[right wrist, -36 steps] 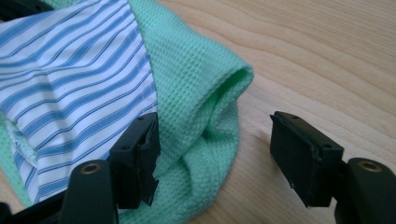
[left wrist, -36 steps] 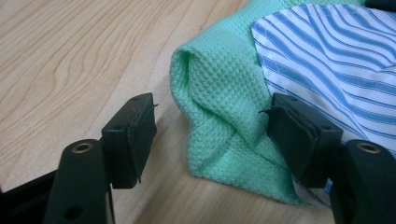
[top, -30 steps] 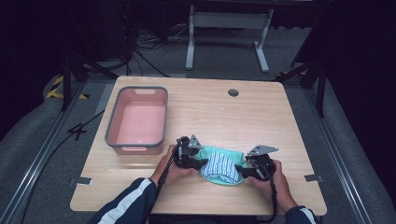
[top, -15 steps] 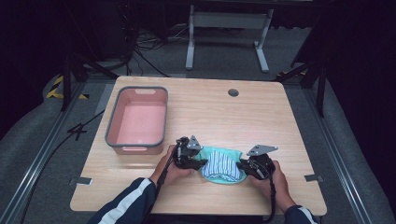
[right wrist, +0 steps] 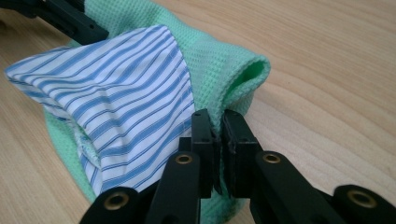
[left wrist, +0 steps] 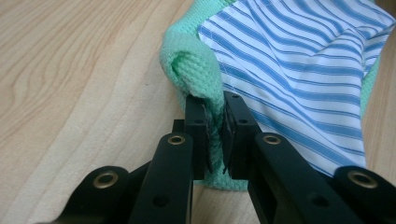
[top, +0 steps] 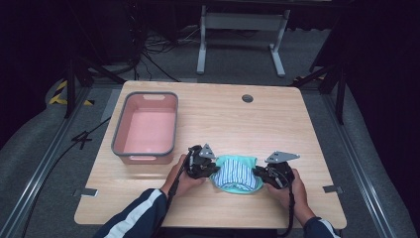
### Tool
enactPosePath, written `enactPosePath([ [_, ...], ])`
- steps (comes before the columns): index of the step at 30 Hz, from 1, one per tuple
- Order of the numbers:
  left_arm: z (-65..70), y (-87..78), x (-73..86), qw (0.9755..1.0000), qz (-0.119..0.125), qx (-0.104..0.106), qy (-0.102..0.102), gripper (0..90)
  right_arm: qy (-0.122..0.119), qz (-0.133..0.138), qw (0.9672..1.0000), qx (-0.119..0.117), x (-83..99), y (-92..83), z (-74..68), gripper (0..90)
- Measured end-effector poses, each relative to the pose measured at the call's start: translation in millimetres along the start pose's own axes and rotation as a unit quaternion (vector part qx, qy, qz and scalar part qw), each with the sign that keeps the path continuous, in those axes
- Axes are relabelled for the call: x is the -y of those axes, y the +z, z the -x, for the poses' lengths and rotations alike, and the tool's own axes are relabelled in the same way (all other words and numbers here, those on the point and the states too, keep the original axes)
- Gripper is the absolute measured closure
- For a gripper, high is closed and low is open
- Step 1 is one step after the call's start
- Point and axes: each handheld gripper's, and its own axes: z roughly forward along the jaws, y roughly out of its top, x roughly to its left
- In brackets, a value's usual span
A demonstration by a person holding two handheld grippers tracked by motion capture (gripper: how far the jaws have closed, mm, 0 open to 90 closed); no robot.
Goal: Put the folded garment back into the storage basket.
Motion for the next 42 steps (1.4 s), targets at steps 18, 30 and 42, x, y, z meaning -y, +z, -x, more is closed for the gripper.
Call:
enactPosePath([
  [18, 2.8, -22.0, -21.4, 0.9990, 0.002, -0.025, 0.038, 83.2, 0.003, 0.030, 0.9996, 0.002, -17.7, -12.4, 1.6, 84.2],
  [30, 3.3, -54.0, -31.2, 0.9959, 0.021, -0.061, 0.063, 83.2, -0.027, 0.055, 0.9981, 0.003, -40.2, -19.1, -14.8, 84.1],
  [42, -9.3, -96.6, -28.9, 0.9932, 0.056, -0.089, 0.050, 83.2, -0.051, 0.090, 0.9945, -0.013, -79.3, -18.3, -31.1, 84.2],
])
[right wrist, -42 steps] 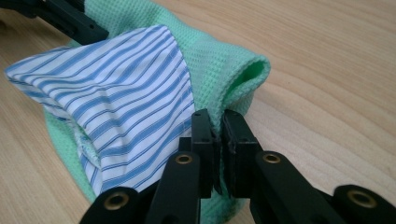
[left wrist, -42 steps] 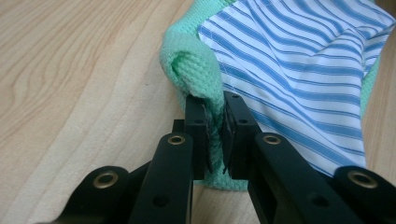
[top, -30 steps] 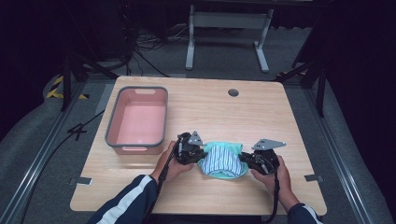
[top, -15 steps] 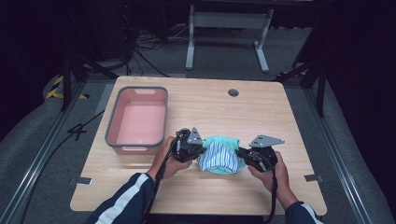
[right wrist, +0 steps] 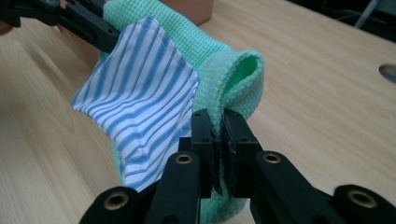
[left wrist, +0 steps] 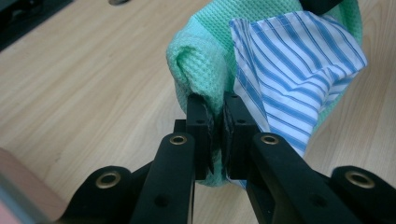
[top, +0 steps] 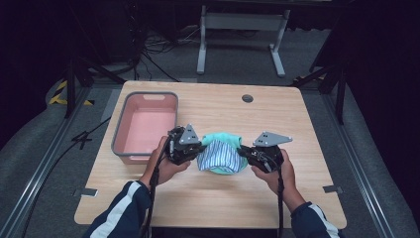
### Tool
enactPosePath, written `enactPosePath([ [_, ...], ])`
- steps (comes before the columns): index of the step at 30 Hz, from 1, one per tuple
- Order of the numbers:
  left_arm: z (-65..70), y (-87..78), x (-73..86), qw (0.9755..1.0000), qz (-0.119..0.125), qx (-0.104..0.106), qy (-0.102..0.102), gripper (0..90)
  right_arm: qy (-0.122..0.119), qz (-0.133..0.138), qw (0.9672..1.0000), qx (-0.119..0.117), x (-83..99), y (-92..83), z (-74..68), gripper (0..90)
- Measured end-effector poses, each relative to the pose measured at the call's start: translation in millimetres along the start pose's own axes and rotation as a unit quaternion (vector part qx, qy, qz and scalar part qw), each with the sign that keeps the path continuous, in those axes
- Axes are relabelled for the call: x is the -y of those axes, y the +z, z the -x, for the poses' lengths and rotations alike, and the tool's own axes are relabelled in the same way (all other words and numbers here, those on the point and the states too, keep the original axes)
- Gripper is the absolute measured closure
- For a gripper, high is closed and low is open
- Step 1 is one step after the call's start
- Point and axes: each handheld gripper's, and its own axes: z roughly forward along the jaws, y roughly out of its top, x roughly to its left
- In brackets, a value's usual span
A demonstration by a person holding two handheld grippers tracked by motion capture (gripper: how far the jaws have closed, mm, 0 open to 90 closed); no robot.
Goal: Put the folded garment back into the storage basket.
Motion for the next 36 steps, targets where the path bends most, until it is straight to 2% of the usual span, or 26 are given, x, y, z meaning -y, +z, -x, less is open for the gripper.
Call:
enactPosePath([
  [4, -7.4, -11.4, -0.1, 0.9998, 0.013, -0.009, -0.012, 83.2, -0.009, 0.008, 0.9999, -0.002, -17.9, -0.6, -2.2, 84.2],
  [13, -18.5, -28.6, 2.3, 0.9988, 0.028, -0.027, -0.029, 83.2, -0.008, 0.011, 0.9999, -0.010, -35.4, 8.5, -3.3, 84.1],
  [16, -25.5, -38.9, 3.3, 0.9978, 0.038, -0.037, -0.039, 83.2, -0.011, 0.020, 0.9996, -0.017, -43.6, 12.2, -5.9, 84.1],
  [20, -30.5, -47.4, 5.1, 0.9969, 0.047, -0.048, -0.043, 83.1, -0.016, 0.024, 0.9994, -0.021, -51.2, 16.1, -9.0, 84.1],
  [23, -34.3, -53.6, 6.3, 0.9966, 0.043, -0.054, -0.045, 83.2, -0.024, 0.025, 0.9991, -0.023, -59.4, 20.9, -12.5, 84.0],
  [27, -38.1, -59.9, 7.8, 0.9963, 0.041, -0.067, -0.035, 83.2, -0.031, 0.028, 0.9990, -0.017, -67.9, 25.9, -16.5, 84.0],
  [36, -51.8, -82.6, 15.6, 0.9931, 0.062, -0.081, -0.057, 83.1, -0.039, 0.036, 0.9980, -0.033, -89.6, 38.5, -30.5, 83.9],
])
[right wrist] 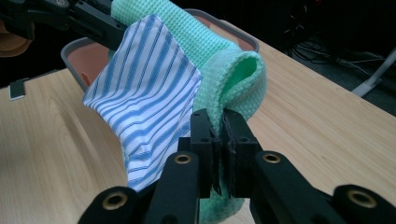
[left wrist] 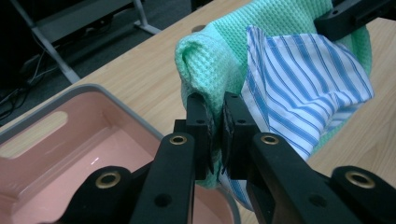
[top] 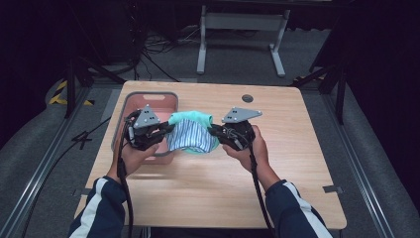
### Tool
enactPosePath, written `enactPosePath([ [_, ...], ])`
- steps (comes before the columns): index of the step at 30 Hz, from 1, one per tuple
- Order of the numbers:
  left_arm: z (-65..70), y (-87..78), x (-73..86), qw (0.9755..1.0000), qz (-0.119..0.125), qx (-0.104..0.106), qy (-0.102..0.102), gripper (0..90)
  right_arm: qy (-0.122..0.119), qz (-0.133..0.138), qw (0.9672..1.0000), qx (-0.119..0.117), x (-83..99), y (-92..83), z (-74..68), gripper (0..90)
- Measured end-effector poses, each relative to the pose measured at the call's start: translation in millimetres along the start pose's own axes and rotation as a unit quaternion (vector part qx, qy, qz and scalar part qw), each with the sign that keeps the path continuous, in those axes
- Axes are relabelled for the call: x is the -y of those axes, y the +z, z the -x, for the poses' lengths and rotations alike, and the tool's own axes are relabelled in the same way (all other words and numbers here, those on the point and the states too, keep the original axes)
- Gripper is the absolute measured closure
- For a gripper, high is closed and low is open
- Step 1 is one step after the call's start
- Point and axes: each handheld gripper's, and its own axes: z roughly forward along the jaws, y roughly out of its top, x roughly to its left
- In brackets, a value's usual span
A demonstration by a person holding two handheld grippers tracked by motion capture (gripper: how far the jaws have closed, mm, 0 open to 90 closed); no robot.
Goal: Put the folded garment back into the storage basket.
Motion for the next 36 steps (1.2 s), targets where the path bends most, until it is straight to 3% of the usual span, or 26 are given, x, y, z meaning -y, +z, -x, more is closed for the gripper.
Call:
enactPosePath([
  [11, -21.3, -23.3, 7.3, 0.9994, 0.007, -0.028, -0.021, 82.9, -0.010, -0.001, 0.9999, -0.006, -21.5, 29.5, -14.5, 83.9],
  [25, -50.7, -48.3, 31.2, 0.9965, -0.003, -0.069, -0.047, 82.9, -0.017, -0.014, 0.9989, -0.040, -48.2, 75.4, -41.2, 83.8],
  [36, -59.9, -62.3, 49.9, 0.9939, -0.012, -0.092, -0.060, 82.8, -0.026, -0.025, 0.9976, -0.059, -58.0, 100.3, -54.6, 83.8],
])
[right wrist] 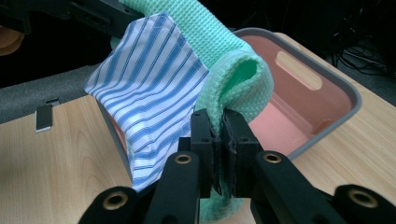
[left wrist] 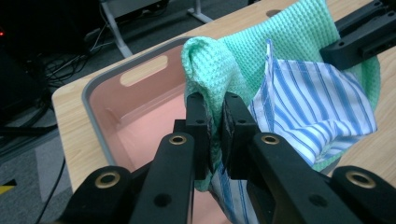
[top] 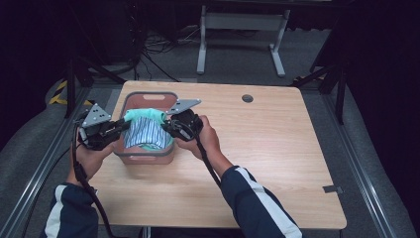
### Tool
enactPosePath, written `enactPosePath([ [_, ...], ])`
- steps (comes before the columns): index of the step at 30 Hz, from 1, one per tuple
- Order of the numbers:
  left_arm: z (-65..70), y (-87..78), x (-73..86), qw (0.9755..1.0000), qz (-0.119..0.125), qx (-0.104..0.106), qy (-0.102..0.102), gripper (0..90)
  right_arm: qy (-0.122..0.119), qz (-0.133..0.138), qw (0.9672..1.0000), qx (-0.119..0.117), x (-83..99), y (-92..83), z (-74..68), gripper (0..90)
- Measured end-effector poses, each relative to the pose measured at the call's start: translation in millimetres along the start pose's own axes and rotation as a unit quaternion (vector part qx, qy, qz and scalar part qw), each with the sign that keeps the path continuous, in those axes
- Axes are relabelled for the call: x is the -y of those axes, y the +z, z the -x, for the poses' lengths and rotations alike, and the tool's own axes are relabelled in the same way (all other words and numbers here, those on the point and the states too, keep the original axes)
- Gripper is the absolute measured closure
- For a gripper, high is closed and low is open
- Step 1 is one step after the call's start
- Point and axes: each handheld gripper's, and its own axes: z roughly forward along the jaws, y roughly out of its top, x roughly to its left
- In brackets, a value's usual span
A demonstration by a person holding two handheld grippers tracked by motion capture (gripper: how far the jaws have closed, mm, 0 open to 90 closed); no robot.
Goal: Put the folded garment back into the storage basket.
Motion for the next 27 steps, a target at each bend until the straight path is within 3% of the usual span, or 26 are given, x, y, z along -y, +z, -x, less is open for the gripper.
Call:
enactPosePath([
  [10, -3.9, 8.8, 8.0, 0.9996, -0.023, -0.018, 0.003, 82.8, -0.014, -0.014, 0.9998, 0.001, -2.2, 19.0, -4.1, 83.6],
  [20, -2.1, 23.8, 10.5, 0.9979, -0.052, -0.030, 0.023, 82.8, -0.015, -0.029, 0.9994, 0.005, 3.1, 30.2, -1.2, 82.9],
  [26, -1.5, 29.0, 12.0, 0.9969, -0.064, -0.035, 0.028, 82.8, -0.007, -0.039, 0.9992, 0.005, 5.5, 41.3, 2.1, 82.5],
  [27, -1.6, 30.4, 13.2, 0.9972, -0.064, -0.033, 0.021, 82.7, -0.007, -0.041, 0.9991, 0.005, 6.1, 43.3, 2.8, 82.5],
])
